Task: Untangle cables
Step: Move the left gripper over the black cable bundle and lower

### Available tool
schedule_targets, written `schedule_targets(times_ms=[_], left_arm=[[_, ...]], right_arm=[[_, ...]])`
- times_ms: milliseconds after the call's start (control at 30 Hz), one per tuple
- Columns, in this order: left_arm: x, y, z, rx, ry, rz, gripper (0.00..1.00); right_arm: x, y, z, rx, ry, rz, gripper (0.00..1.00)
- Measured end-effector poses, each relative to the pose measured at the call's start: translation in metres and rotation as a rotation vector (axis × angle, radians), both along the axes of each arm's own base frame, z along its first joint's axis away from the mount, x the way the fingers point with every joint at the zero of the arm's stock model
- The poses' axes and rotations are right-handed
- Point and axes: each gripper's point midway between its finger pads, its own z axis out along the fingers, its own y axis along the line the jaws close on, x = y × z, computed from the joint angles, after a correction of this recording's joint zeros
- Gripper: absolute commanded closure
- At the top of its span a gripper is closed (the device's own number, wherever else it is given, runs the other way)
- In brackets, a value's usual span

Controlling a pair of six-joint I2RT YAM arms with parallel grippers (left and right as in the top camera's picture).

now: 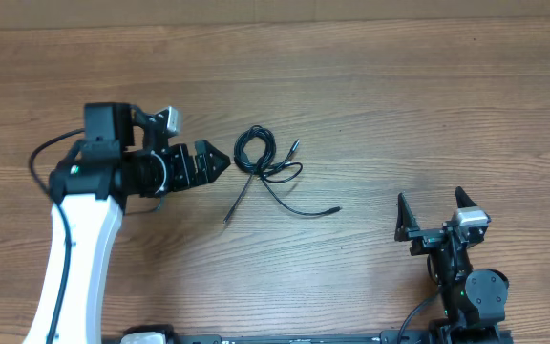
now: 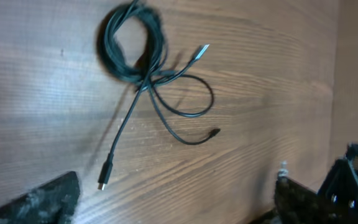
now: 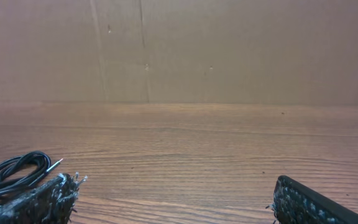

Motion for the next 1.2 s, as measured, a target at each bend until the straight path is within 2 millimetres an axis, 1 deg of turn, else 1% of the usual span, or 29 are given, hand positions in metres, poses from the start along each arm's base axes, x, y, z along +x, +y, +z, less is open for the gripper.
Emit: schedule_targets(times_ms=[100, 200, 300, 333, 367, 467, 600, 700, 733, 767, 833, 867, 967, 1067, 1100, 1167, 1200], left_arm=[[0.009, -0.001, -0.02, -0.022, 0.084, 0.036, 0.19], [0.017, -0.004, -0.038, -0.015, 0.143, 0.066, 0.21], [0.023, -0.011, -0.053, 0.047, 0.173, 0.095, 0.21], [0.026, -0.016, -0.061, 0.099, 0.175, 0.107, 0.21], [0.026, -0.019, -0.063, 0.115, 0.175, 0.111, 0.21], [0.037, -0.032, -0.07, 0.223, 0.109, 0.113, 0.19], [0.051, -0.051, -0.08, 0.384, -0.001, 0.113, 0.18], [0.065, -0.059, -0.085, 0.437, -0.066, 0.128, 0.19], [0.068, -0.06, -0.088, 0.462, -0.081, 0.136, 0.19], [0.072, -0.058, -0.091, 0.489, -0.095, 0.148, 0.17], [0.08, -0.053, -0.096, 0.537, -0.116, 0.176, 0.02], [0.084, -0.049, -0.099, 0.559, -0.125, 0.195, 0.0], [0.093, -0.039, -0.107, 0.617, -0.14, 0.233, 0.0], [0.1, -0.036, -0.116, 0.661, -0.159, 0.221, 0.0], [0.102, -0.036, -0.12, 0.674, -0.161, 0.208, 0.02], [0.103, -0.035, -0.128, 0.701, -0.16, 0.179, 0.13], [0.103, -0.035, -0.134, 0.717, -0.156, 0.159, 0.16]], right_arm=[[0.0, 0.0, 0.0, 0.0, 0.0, 0.0, 0.0], [0.0, 0.0, 0.0, 0.0, 0.0, 0.0, 0.0], [0.0, 0.0, 0.0, 0.0, 0.0, 0.0, 0.0], [0.0, 0.0, 0.0, 0.0, 0.0, 0.0, 0.0], [0.0, 0.0, 0.0, 0.0, 0.0, 0.0, 0.0], [0.0, 0.0, 0.0, 0.0, 0.0, 0.0, 0.0], [0.0, 0.0, 0.0, 0.0, 0.0, 0.0, 0.0], [0.0, 0.0, 0.0, 0.0, 0.0, 0.0, 0.0], [0.0, 0.0, 0.0, 0.0, 0.0, 0.0, 0.0], [0.0, 0.0, 0.0, 0.0, 0.0, 0.0, 0.0], [0.0, 0.0, 0.0, 0.0, 0.0, 0.0, 0.0], [0.0, 0.0, 0.0, 0.0, 0.0, 0.0, 0.0], [0.0, 0.0, 0.0, 0.0, 0.0, 0.0, 0.0], [0.0, 0.0, 0.0, 0.0, 0.0, 0.0, 0.0], [0.0, 0.0, 0.0, 0.0, 0.0, 0.0, 0.0], [0.0, 0.0, 0.0, 0.0, 0.0, 0.0, 0.0], [0.0, 0.0, 0.0, 0.0, 0.0, 0.0, 0.0]])
